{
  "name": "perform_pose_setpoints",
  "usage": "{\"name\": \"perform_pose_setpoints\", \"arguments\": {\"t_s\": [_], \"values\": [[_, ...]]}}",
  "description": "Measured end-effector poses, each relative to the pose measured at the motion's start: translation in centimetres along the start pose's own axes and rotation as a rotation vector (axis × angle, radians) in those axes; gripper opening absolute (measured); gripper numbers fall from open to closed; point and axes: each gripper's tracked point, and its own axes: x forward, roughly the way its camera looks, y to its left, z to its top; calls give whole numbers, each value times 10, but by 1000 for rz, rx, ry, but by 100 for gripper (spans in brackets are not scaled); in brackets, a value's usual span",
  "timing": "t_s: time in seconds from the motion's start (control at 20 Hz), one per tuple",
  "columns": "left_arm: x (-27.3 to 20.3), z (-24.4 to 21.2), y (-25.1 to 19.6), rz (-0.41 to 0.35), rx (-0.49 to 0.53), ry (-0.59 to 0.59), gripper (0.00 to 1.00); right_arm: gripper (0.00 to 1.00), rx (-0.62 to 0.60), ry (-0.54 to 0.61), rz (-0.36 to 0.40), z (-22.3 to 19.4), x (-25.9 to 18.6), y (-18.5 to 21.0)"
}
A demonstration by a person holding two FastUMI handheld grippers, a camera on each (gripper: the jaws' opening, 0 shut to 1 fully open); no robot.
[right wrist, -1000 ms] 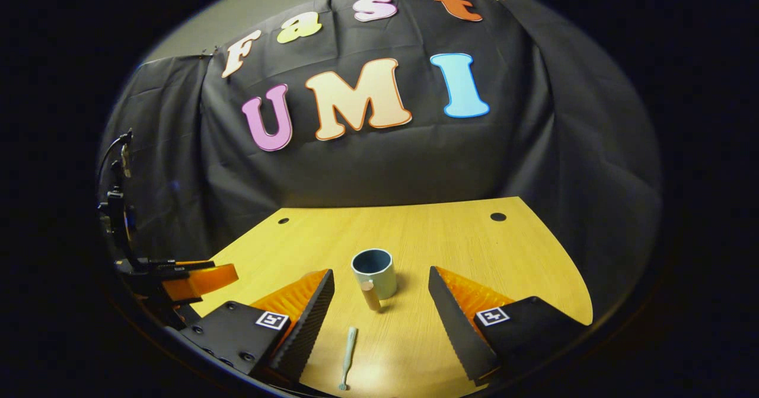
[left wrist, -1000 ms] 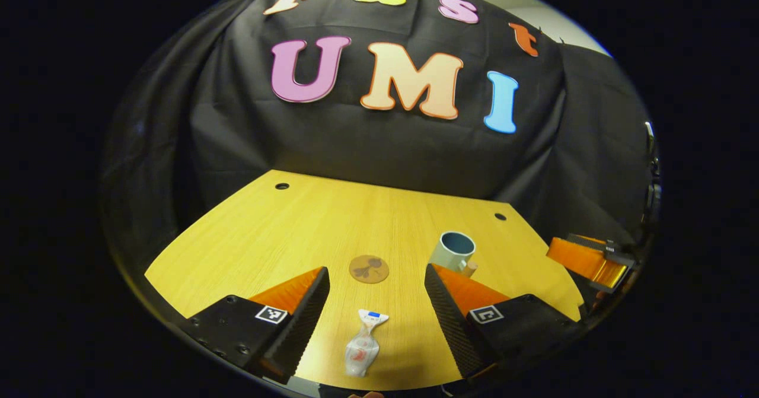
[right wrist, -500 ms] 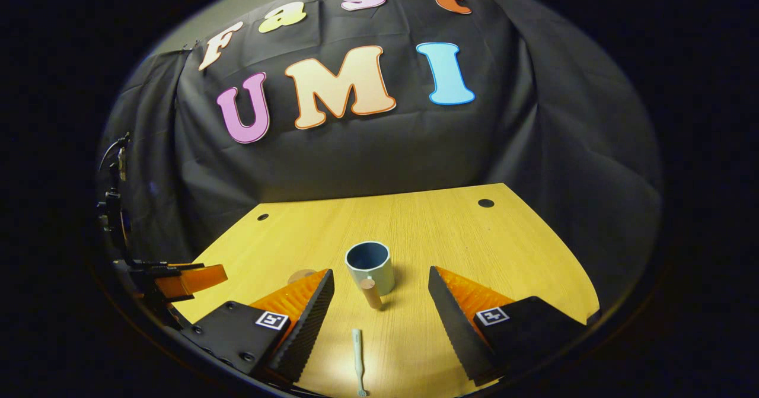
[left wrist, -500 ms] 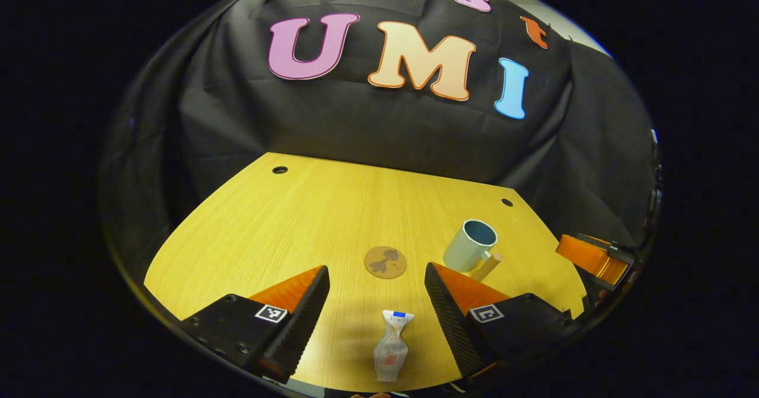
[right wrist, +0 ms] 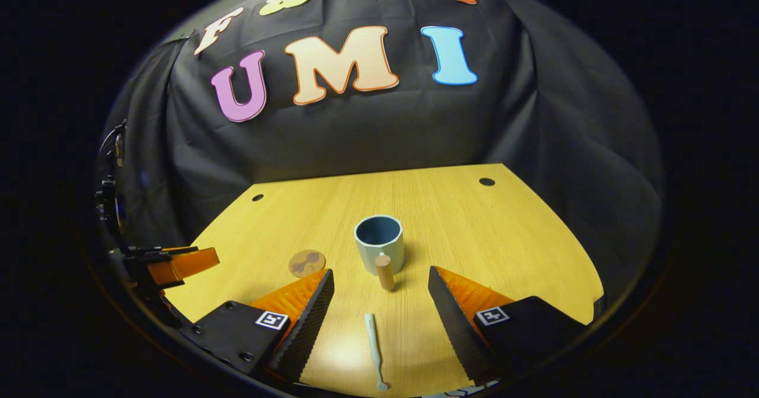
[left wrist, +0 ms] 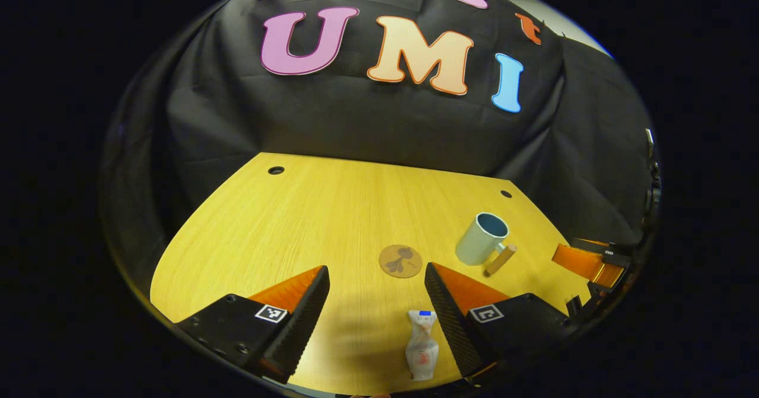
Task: Put the toothbrush and toothpaste on the desktop into the cup, then pick up the cup and place it on the coaster on the desktop.
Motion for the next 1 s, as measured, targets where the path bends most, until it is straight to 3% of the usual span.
{"name": "perform_pose_setpoints", "arguments": {"t_s": [0.3,0.35,0.5,0.75,0.95,1.0], "values": [[-8,-14,37,41,1,24,95,99,-103,190,-18,-44,20,6],[-9,-19,44,52,-2,34,95,95,-121,219,-23,-52,25,6],[-13,-33,61,80,-19,72,95,99,-159,311,-6,-71,38,13],[-16,-46,80,124,-54,101,95,95,-196,466,9,-106,54,19],[-20,-56,90,152,-105,117,95,99,-217,561,7,-124,64,22],[-20,-58,91,157,-116,123,96,95,-215,584,2,-128,65,22]]}}
